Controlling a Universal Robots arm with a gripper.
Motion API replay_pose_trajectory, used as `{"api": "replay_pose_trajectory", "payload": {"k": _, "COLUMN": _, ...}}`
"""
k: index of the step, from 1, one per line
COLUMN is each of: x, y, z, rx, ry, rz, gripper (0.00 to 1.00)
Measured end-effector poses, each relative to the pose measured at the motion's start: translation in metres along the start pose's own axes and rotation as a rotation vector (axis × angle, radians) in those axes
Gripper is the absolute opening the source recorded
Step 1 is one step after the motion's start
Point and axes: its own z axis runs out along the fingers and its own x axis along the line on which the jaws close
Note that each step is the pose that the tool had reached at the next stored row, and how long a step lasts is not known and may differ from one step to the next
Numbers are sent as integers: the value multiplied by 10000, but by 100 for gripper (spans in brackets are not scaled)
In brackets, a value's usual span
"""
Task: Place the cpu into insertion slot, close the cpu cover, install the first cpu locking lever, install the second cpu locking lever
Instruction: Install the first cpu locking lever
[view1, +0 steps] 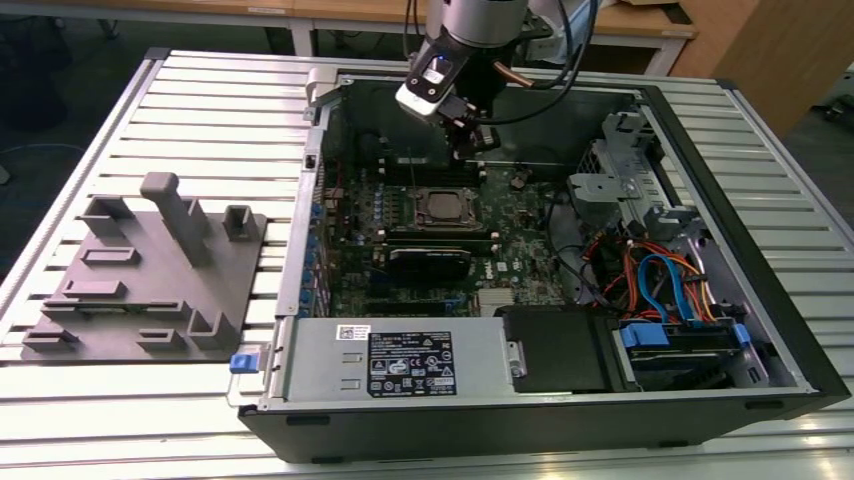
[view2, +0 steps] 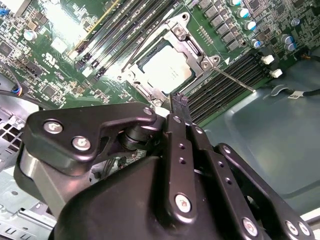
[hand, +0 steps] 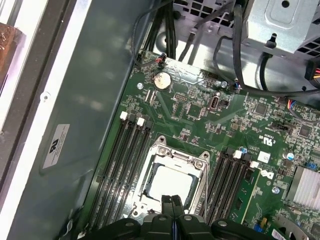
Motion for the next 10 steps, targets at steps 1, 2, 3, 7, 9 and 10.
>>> {"api": "replay_pose_trajectory", "payload": {"k": 1, "x": 0, "y": 0, "z": 0, "rx": 0, "ry": 0, "rz": -3, "gripper": 10}}
{"api": "replay_pose_trajectory", "payload": {"k": 2, "x": 0, "y": 0, "z": 0, "rx": 0, "ry": 0, "rz": -4, "gripper": 10}}
{"api": "replay_pose_trajectory", "payload": {"k": 3, "x": 0, "y": 0, "z": 0, "rx": 0, "ry": 0, "rz": -4, "gripper": 10}}
{"api": "replay_pose_trajectory", "payload": {"k": 7, "x": 0, "y": 0, "z": 0, "rx": 0, "ry": 0, "rz": -6, "gripper": 10}}
{"api": "replay_pose_trajectory", "payload": {"k": 9, "x": 0, "y": 0, "z": 0, "rx": 0, "ry": 0, "rz": -12, "gripper": 10}}
{"api": "replay_pose_trajectory", "payload": {"k": 10, "x": 0, "y": 0, "z": 0, "rx": 0, "ry": 0, "rz": -21, "gripper": 10}}
